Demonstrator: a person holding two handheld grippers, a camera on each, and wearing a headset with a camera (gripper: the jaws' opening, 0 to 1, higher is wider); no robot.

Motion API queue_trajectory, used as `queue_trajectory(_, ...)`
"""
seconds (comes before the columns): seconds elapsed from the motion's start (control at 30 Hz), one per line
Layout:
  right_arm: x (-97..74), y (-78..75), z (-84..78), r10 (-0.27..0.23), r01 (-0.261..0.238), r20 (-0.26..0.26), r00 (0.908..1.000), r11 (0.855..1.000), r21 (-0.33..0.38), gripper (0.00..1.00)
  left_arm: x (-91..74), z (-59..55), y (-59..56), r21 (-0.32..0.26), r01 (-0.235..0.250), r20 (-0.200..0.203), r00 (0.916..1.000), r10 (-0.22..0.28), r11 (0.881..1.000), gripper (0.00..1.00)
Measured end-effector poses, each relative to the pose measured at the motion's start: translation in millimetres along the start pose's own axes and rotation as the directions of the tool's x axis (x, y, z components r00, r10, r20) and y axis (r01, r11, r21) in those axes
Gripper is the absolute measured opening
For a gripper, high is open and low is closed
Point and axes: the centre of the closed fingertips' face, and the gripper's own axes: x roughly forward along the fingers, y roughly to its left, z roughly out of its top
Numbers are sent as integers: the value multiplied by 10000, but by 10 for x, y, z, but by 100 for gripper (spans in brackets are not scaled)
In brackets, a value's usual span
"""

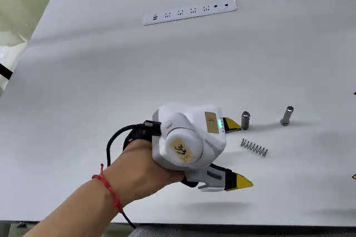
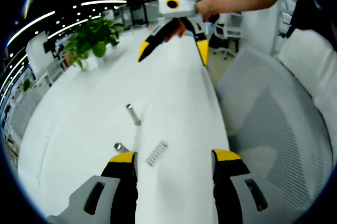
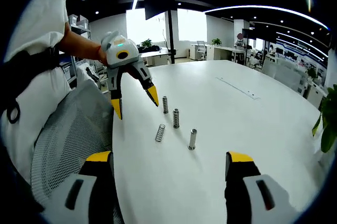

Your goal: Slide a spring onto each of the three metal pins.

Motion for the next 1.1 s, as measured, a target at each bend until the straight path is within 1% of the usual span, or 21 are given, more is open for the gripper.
queue_trajectory(0.07, -29, -15, -50, -61, 61, 41, 10000, 10000, 62, 88, 87, -44, 17, 110, -26, -337, 9994, 30, 9999, 54)
queue_trajectory(0.1, -42, -19, -67, -96, 95, 49, 9999, 9999, 100, 88, 122, -52, 30, 87, -74, -394, 9992, 78, 9999, 53)
queue_trajectory(0.13, -55, -26, -95, -145, 144, 56, 9999, 9998, 158, 88, 166, -78, 58, -32, -171, -573, 9982, 169, 9998, 52)
queue_trajectory(0.2, -75, -33, -126, -222, 220, 75, 9997, 9995, 226, 88, 224, -97, 79, -319, -232, -647, 9977, 211, 9992, 53)
queue_trajectory(0.3, -117, -49, -175, -380, 373, 165, 9991, 9985, 399, 88, 309, -161, 116, -348, -381, -998, 9944, 345, 9987, 49)
queue_trajectory(0.37, -146, -54, -203, -468, 459, 176, 9987, 9978, 478, 87, 364, -197, 126, -614, -393, -1100, 9934, 324, 9973, 48)
queue_trajectory(0.43, -167, -61, -220, -519, 508, 191, 9985, 9973, 524, 87, 383, -221, 156, -684, -497, -1215, 9917, 411, 9964, 47)
queue_trajectory(0.53, -195, -73, -235, -633, 623, 176, 9978, 9964, 567, 87, 416, -269, 191, -1016, -642, -1379, 9892, 498, 9928, 45)
queue_trajectory(0.63, -218, -85, -240, -757, 742, 214, 9969, 9952, 633, 86, 448, -339, 209, -1123, -737, -1687, 9842, 540, 9909, 43)
queue_trajectory(0.7, -223, -92, -252, -787, 772, 210, 9967, 9948, 661, 86, 465, -356, 213, -1184, -750, -1762, 9829, 534, 9901, 43)
queue_trajectory(0.73, -222, -91, -252, -799, 782, 220, 9966, 9945, 690, 86, 466, -373, 222, -1238, -823, -1859, 9808, 584, 9889, 43)
queue_trajectory(0.83, -222, -88, -253, -824, 808, 211, 9964, 9943, 698, 86, 469, -369, 207, -1288, -783, -1833, 9816, 538, 9886, 41)
queue_trajectory(0.97, -218, -86, -240, -883, 864, 238, 9958, 9937, 709, 86, 464, -393, 194, -1139, -796, -1991, 9784, 557, 9903, 35)
queue_trajectory(1.1, -220, -87, -242, -890, 870, 256, 9957, 9937, 707, 85, 470, -410, 164, -1254, -803, -2056, 9772, 533, 9889, 32)
